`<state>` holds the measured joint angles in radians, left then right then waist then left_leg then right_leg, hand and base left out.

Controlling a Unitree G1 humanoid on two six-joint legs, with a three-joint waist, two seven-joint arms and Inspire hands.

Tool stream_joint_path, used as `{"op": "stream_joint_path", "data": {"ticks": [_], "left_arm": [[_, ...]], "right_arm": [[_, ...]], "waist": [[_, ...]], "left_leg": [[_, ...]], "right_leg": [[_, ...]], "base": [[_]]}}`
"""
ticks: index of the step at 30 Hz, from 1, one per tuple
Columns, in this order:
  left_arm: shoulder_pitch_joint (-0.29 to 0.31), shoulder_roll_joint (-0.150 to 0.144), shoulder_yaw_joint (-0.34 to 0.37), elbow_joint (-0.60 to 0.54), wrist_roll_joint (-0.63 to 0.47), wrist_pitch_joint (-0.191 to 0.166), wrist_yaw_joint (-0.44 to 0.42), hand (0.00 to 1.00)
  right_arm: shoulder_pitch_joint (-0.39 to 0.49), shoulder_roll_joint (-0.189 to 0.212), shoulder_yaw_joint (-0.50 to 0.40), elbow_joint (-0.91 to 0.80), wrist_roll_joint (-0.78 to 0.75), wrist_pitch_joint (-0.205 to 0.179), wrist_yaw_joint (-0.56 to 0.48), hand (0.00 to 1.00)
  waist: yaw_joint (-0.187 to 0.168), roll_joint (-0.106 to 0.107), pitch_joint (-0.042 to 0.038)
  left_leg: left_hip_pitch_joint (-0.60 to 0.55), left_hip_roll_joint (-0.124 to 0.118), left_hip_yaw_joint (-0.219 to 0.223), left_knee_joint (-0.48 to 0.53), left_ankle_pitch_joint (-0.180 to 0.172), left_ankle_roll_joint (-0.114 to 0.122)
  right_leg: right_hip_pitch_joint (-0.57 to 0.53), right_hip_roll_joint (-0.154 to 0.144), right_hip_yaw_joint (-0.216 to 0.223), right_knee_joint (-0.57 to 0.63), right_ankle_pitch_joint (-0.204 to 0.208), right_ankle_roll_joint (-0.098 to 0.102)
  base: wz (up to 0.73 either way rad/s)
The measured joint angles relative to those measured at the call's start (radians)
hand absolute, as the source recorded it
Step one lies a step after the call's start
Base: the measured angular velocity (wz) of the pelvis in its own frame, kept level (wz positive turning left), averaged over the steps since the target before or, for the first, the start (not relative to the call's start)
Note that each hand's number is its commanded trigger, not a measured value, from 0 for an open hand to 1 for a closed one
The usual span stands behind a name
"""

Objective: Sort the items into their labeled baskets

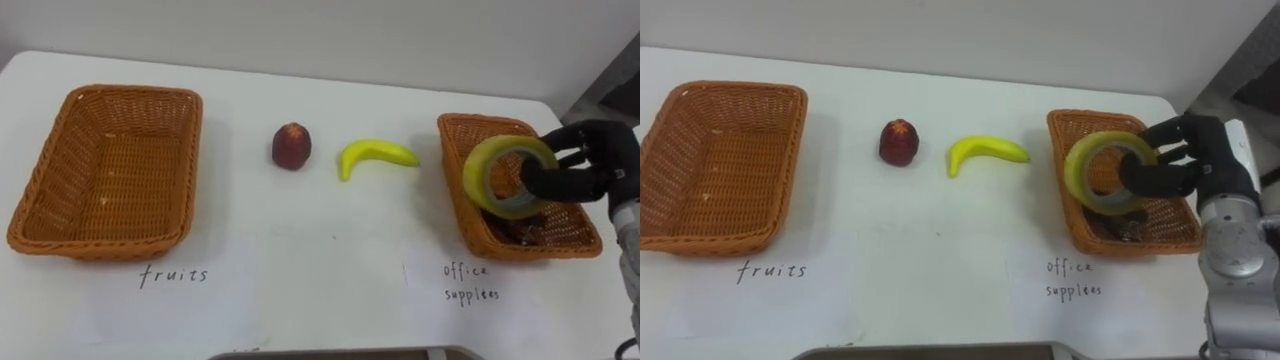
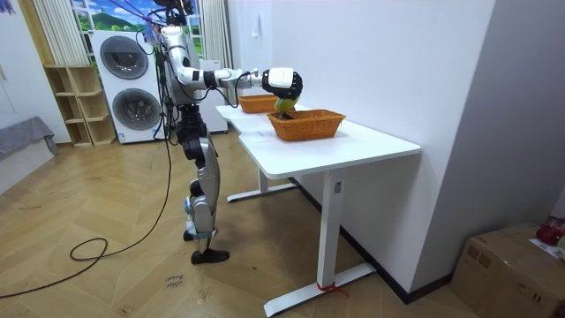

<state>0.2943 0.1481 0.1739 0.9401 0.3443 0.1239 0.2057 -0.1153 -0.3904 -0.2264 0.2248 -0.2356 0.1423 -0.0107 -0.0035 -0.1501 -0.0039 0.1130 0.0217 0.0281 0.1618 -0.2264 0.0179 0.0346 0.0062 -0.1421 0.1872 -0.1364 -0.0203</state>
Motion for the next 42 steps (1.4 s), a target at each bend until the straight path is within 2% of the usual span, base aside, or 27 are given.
{"op": "stream_joint_path", "data": {"ticks": [11, 13, 14, 15, 42], "left_arm": [[0.004, 0.0, 0.0, 0.0, 0.0, 0.0, 0.0, 0.0], [0.004, 0.0, 0.0, 0.0, 0.0, 0.0, 0.0, 0.0], [0.003, 0.0, 0.0, 0.0, 0.0, 0.0, -0.001, 0.0], [0.003, 0.001, 0.0, 0.0, 0.0, 0.0, -0.001, 0.0], [0.003, 0.01, -0.001, 0.0, 0.0, -0.001, -0.001, 0.0]], "right_arm": [[0.0, 0.0, 0.0, 0.004, -0.054, 0.0, 0.0, 1.0], [0.0, 0.0, 0.0, 0.011, -0.072, 0.0, 0.0, 0.57], [0.0, 0.0, 0.0, 0.019, -0.083, 0.0, 0.0, 0.24], [0.0, 0.0, -0.001, 0.028, -0.09, 0.0, 0.0, 0.0], [0.0, 0.0, -0.034, 0.039, -0.087, 0.001, -0.01, 0.0]], "waist": [[-0.014, 0.001, 0.0009], [-0.016, 0.001, 0.001], [-0.017, 0.001, 0.0009], [-0.017, 0.001, 0.0008], [-0.013, -0.003, 0.0014]], "left_leg": [[0.002, -0.001, 0.003, 0.0, 0.0, 0.0], [0.002, -0.001, 0.003, 0.0, 0.0, 0.0], [0.002, -0.001, 0.004, 0.0, 0.0, 0.0], [0.002, -0.001, 0.005, -0.001, 0.0, 0.0], [0.006, -0.002, 0.014, -0.001, 0.0, 0.0]], "right_leg": [[-0.001, 0.001, -0.001, 0.0, 0.0, 0.0], [-0.001, 0.001, -0.001, 0.0, 0.0, 0.0], [-0.001, 0.001, -0.001, 0.0, 0.0, 0.0], [-0.002, 0.001, 0.0, 0.0, 0.0, 0.0], [-0.006, 0.002, 0.002, 0.002, 0.0, -0.001]], "base": [[0.0], [0.0], [0.0], [0.0], [0.0]]}}
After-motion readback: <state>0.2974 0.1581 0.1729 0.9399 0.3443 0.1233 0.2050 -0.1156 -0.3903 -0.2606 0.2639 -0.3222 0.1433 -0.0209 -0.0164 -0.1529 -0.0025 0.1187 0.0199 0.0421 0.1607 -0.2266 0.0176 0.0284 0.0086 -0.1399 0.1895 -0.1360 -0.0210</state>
